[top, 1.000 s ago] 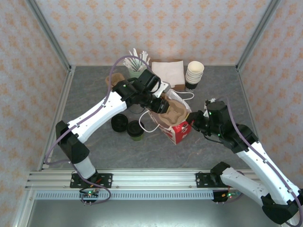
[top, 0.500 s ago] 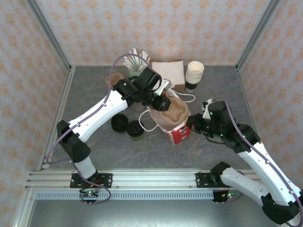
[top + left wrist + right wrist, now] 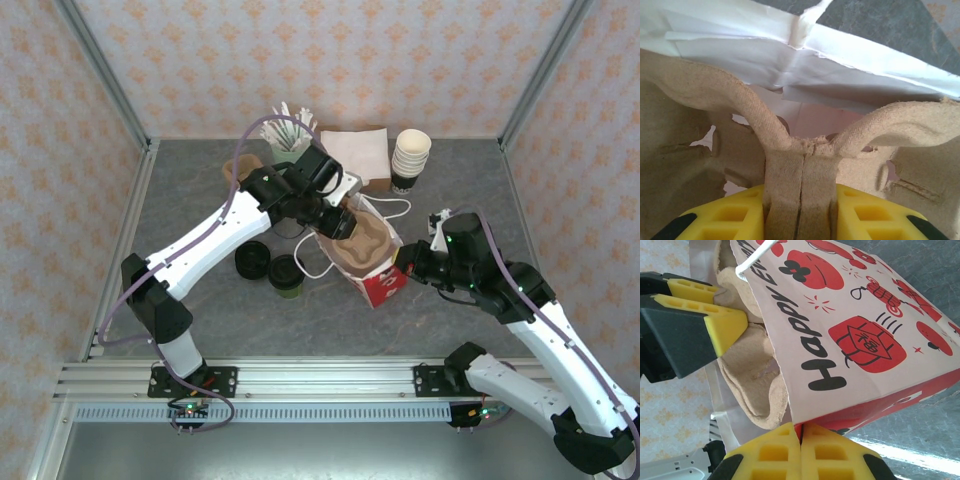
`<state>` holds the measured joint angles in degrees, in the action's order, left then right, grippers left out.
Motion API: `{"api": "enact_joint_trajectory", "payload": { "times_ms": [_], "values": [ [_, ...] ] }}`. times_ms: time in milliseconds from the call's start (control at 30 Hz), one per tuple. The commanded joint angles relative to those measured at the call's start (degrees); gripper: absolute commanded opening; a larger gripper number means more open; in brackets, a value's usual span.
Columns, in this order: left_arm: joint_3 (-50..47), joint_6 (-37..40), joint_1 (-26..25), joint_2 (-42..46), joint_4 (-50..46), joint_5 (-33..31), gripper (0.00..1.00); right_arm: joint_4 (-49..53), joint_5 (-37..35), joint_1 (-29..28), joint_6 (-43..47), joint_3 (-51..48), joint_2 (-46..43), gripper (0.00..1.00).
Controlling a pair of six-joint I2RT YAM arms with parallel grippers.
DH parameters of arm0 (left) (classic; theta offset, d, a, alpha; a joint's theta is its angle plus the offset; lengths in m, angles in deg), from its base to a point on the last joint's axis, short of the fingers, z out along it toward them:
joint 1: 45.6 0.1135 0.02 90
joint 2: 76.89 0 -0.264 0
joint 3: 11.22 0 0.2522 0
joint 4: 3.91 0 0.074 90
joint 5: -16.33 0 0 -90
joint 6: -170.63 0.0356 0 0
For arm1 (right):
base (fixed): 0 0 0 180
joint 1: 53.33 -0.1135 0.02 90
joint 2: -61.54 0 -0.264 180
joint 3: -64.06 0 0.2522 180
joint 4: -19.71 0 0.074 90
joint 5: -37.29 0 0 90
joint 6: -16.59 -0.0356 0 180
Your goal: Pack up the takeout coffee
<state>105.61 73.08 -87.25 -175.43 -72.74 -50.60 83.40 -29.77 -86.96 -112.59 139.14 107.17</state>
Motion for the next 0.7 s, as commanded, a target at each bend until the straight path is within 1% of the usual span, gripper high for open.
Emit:
{"api": "enact_joint_trajectory", "payload": {
  "times_ms": [0, 100, 167, 333, 500, 600, 667],
  "values": [
    [0.9, 3.6, -0.7, -0.9, -3.0, -5.0, 0.33, -0.7, -0.1, -0.3, -2.7, 1.2, -0.7, 0.0],
    [0.6, 4.2, -1.5, -1.1, -2.9, -6.6, 0.32, -4.0, 1.7, -0.4, -5.1, -0.9, -1.1, 0.0],
    [0.9, 4.7, -2.4, -1.7, -2.9, -8.4, 0.33, -5.9, 2.1, -0.4, -7.0, -2.6, -1.6, 0.0],
    [2.5, 5.4, -4.7, -3.9, -3.7, -10.4, 0.33, -8.8, 2.7, -0.4, -9.4, -5.0, -2.6, 0.0],
    [3.1, 7.3, -6.3, -5.7, -3.9, -13.1, 0.33, -9.3, 2.8, -0.4, -10.4, -6.1, -2.9, 0.0],
    [4.6, 9.5, -7.3, -7.2, -6.1, -15.9, 0.33, -9.8, 3.2, -0.4, -10.5, -6.9, -2.8, 0.0],
    [5.3, 10.6, -7.7, -8.0, -7.2, -16.7, 0.33, -9.5, 2.8, -0.4, -10.2, -7.1, -2.9, 0.0]
  ]
}}
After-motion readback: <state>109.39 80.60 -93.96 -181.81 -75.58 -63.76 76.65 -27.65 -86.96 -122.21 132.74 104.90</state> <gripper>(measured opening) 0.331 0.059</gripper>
